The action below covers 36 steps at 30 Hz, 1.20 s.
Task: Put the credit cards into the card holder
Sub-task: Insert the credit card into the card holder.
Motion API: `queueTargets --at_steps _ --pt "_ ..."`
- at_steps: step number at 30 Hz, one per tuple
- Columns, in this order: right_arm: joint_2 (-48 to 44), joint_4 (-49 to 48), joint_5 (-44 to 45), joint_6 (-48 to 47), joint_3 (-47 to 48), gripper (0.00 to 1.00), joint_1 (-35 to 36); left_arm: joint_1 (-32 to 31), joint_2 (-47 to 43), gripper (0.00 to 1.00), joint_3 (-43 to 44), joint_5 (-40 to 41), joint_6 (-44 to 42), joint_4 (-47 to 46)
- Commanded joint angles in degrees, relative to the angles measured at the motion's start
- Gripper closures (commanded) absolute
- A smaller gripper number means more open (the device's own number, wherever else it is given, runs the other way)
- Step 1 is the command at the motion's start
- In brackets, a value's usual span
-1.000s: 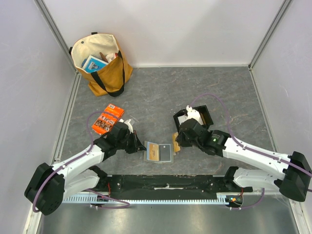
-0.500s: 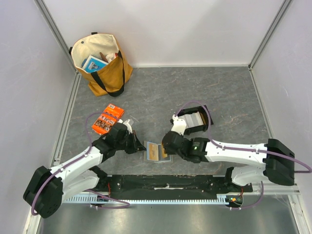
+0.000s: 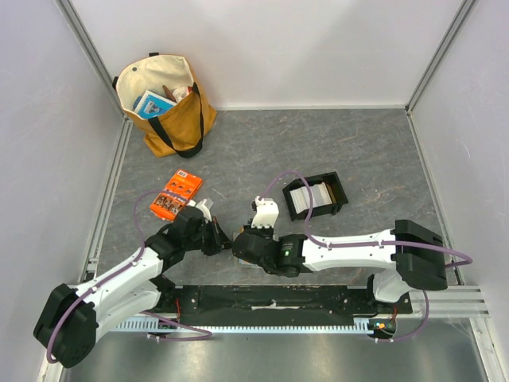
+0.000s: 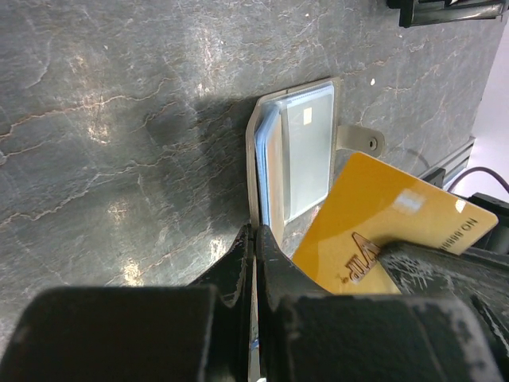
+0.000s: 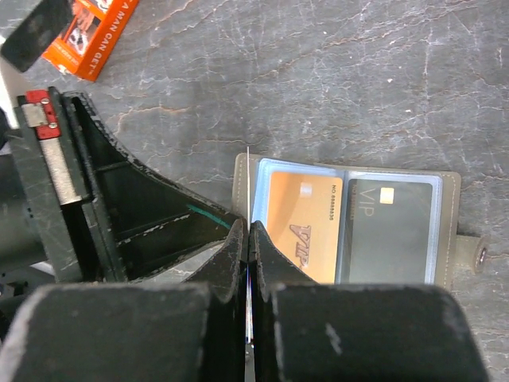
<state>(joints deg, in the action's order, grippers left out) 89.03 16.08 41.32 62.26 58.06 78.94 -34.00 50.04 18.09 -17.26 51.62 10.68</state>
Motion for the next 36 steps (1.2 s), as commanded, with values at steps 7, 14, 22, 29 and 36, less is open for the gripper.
queueTargets --at_steps 7,14,22,29,36 --pt "2.63 -0.43 3.86 0.58 2.84 1.00 0.34 -0.19 -0.65 0.98 -0.07 -1.46 1.91 -1.01" --pt "4.30 -0.26 3.15 -0.82 4.25 1.00 0.52 -0.10 -1.00 0.98 0.11 -1.55 2.09 -1.01" --pt "7.55 4.74 6.22 -1.00 8.28 1.00 2.10 -0.19 -1.09 0.98 0.28 -1.73 2.00 -1.01" --pt "7.91 8.01 8.51 -0.91 9.97 1.00 3.06 -0.10 -1.17 0.98 0.02 -1.20 1.91 -0.92" --pt "6.94 9.32 9.39 -0.65 9.53 1.00 3.15 -0.19 -1.52 0.98 0.02 -0.59 1.56 -0.13"
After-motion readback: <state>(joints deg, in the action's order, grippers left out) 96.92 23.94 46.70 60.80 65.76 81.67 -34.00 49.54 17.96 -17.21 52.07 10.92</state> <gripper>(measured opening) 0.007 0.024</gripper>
